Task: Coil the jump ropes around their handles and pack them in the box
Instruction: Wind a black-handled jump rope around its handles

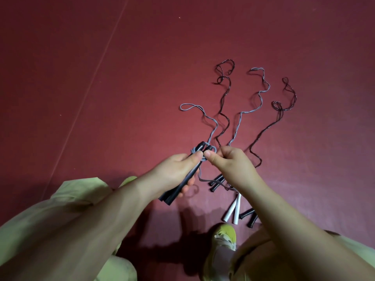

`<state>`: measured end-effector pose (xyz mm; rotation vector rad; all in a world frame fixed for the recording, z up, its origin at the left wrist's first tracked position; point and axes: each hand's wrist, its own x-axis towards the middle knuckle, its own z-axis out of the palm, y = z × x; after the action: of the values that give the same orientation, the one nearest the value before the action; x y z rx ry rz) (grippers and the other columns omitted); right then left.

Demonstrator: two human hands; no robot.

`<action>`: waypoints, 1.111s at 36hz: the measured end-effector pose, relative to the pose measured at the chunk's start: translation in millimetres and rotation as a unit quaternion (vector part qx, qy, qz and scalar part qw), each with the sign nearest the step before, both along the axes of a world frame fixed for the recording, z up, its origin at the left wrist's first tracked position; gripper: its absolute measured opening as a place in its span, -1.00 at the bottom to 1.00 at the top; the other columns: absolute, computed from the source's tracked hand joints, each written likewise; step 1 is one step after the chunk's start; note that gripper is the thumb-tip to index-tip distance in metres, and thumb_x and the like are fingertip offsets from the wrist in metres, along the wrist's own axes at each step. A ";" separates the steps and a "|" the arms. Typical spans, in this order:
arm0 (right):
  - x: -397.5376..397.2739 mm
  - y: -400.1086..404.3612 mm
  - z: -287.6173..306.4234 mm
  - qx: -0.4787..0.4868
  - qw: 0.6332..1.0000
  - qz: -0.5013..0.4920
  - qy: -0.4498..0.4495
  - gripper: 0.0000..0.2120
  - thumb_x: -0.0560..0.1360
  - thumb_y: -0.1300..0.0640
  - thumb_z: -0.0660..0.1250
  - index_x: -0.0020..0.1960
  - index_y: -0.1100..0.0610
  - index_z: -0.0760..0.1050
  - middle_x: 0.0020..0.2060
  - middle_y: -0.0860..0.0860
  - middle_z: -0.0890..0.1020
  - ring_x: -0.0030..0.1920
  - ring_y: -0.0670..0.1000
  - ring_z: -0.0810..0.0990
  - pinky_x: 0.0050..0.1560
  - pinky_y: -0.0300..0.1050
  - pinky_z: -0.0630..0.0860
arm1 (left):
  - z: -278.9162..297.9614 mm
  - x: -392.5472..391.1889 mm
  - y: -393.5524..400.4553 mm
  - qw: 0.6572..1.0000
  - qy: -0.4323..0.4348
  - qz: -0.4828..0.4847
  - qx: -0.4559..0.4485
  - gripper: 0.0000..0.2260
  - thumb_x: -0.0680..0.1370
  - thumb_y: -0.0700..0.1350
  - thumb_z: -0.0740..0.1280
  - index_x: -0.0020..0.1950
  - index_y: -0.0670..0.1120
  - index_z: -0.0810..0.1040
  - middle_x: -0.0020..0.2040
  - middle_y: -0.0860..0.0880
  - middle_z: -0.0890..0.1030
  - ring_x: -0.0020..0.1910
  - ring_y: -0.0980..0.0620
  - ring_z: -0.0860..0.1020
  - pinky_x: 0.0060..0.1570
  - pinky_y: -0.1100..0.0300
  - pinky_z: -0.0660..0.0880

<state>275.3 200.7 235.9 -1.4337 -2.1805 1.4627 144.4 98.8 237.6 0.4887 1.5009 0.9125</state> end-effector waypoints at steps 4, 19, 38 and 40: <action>-2.3 -3.8 3.6 0.002 1.000 0.004 -0.012 -0.57 0.53 -0.07 0.34 -0.35 0.15 0.29 -0.70 -0.11 0.28 -0.64 -0.12 0.21 -0.62 -0.28 0.22 | -4.3 -0.8 0.9 1.000 0.014 0.002 -0.008 -0.64 0.61 0.17 0.14 -0.17 -0.08 0.43 -0.45 -0.01 0.47 -0.55 0.04 0.39 -0.52 0.28 0.35; 1.9 -6.8 26.9 0.172 0.932 0.274 -0.165 -0.84 0.56 0.11 0.26 0.10 0.06 0.55 -0.13 0.00 0.65 -0.10 0.09 0.55 -0.15 -0.04 0.43 | -30.8 -23.3 0.8 0.959 0.272 -0.067 -0.034 -0.67 0.60 0.13 0.16 -0.21 -0.08 0.39 -0.39 -0.03 0.53 -0.50 -0.02 0.46 -0.44 0.18 0.42; 13.6 14.3 34.6 -0.246 0.941 0.133 0.192 -0.91 0.34 0.21 0.35 -0.31 0.20 0.46 -0.53 -0.07 0.50 -0.53 -0.14 0.41 -0.47 -0.31 0.35 | 9.9 3.8 -9.3 0.951 0.046 -0.292 0.089 -0.73 0.37 0.29 0.21 -0.25 0.11 0.42 -0.44 0.08 0.52 -0.46 0.03 0.46 -0.34 0.04 0.42; 11.0 13.1 31.7 -0.301 0.923 0.100 0.219 -0.86 0.34 0.20 0.32 -0.39 0.11 0.50 -0.53 -0.05 0.48 -0.54 -0.13 0.39 -0.49 -0.30 0.33 | 13.5 4.5 -9.3 0.960 0.002 -0.258 0.108 -0.68 0.39 0.25 0.22 -0.20 0.00 0.41 -0.46 0.07 0.51 -0.50 0.06 0.44 -0.40 0.18 0.42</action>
<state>286.3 213.9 267.6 -0.8724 -1.7060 2.3977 148.9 89.5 251.1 0.9905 1.1926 0.6582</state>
